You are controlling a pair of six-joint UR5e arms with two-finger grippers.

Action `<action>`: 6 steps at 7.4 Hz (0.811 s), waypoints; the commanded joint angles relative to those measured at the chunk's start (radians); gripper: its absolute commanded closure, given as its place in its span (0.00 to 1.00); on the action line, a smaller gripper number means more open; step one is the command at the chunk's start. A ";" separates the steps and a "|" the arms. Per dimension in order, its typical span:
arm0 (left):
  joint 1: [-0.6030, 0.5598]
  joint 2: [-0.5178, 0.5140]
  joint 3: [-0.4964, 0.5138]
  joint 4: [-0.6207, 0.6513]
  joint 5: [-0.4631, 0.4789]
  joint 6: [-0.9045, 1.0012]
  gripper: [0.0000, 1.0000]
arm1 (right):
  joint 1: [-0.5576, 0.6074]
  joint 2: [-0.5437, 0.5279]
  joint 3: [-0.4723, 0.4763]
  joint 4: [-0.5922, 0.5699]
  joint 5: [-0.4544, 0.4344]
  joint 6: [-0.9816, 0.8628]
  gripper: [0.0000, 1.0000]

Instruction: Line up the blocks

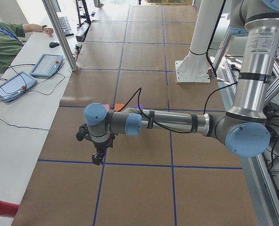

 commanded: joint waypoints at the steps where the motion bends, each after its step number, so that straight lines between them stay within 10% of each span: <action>1: -0.001 0.000 0.002 -0.008 -0.030 -0.060 0.00 | 0.000 0.000 0.001 0.000 0.000 0.000 0.00; 6: 0.002 0.013 0.002 -0.025 -0.024 -0.060 0.00 | 0.000 0.000 0.001 0.000 0.000 0.000 0.00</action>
